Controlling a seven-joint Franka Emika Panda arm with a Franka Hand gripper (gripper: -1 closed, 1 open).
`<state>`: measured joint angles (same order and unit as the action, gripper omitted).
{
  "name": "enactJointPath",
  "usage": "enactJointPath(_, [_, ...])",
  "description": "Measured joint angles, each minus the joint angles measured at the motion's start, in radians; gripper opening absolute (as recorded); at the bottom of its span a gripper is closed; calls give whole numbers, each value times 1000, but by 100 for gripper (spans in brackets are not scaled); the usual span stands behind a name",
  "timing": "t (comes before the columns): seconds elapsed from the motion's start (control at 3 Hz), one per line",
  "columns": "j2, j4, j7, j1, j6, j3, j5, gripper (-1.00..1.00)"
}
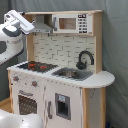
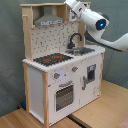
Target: Play with the kitchen
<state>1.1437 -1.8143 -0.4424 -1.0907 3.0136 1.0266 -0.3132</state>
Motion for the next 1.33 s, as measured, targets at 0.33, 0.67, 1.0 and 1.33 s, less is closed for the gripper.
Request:
enactJointPath(0.33, [44, 0, 87, 0, -83, 1, 0, 100])
enactJointPath(0.67, [80, 0, 166, -1, -163, 6, 0, 100])
enactJointPath(1.0, [107, 0, 237, -4, -232, 11, 0, 100])
enactJointPath(1.33, [127, 1, 316, -13, -302, 17, 0, 100])
